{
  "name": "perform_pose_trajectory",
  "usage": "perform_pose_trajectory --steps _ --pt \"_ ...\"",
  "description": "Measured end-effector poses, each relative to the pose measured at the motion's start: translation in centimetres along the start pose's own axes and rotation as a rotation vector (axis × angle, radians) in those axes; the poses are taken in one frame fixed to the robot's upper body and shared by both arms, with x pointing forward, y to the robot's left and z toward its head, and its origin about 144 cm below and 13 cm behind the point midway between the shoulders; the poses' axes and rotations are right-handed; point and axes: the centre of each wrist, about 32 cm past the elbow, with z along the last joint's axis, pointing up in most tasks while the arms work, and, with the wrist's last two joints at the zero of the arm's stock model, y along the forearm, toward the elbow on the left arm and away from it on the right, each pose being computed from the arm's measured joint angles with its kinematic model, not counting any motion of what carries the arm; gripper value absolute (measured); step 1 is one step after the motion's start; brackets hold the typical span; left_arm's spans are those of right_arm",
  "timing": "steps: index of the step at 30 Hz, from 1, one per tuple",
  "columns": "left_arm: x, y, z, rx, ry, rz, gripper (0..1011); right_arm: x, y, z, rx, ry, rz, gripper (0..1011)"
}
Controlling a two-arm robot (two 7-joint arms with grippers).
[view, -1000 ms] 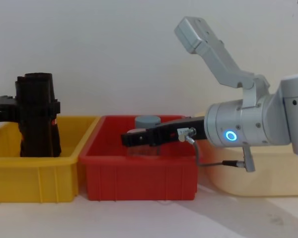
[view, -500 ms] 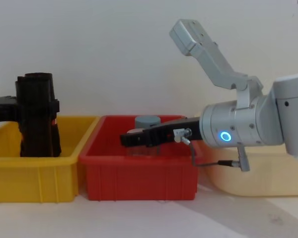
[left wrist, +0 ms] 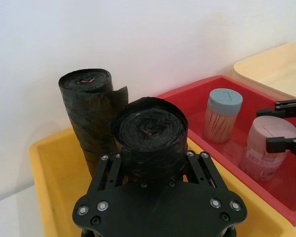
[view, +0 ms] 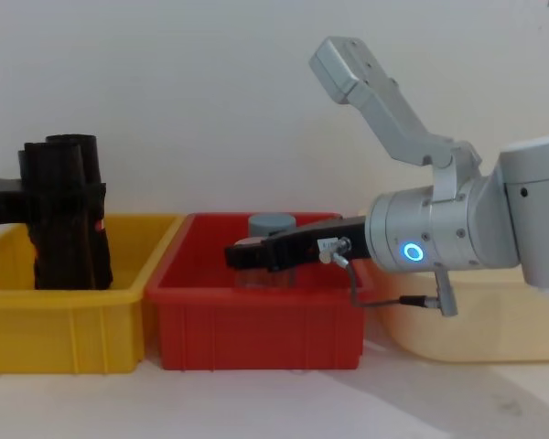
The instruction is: Pick up the garbage bag with the one hand and transfer it to the other hand.
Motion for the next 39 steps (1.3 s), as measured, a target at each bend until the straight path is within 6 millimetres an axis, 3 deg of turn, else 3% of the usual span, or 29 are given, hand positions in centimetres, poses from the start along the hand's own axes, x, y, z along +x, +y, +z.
perform_pose_trajectory --steps 22,33,39 --pt "0.2 -0.3 0.6 -0.018 -0.014 0.005 445 0.1 -0.1 0.4 0.02 -0.014 -0.003 658" --pt "0.7 -1.5 3.4 -0.107 -0.078 0.001 445 0.8 -1.1 2.9 0.116 -0.078 -0.033 658" --pt "1.1 -3.0 6.2 -0.195 -0.122 -0.028 445 1.4 -2.2 4.8 0.177 -0.13 -0.07 658"
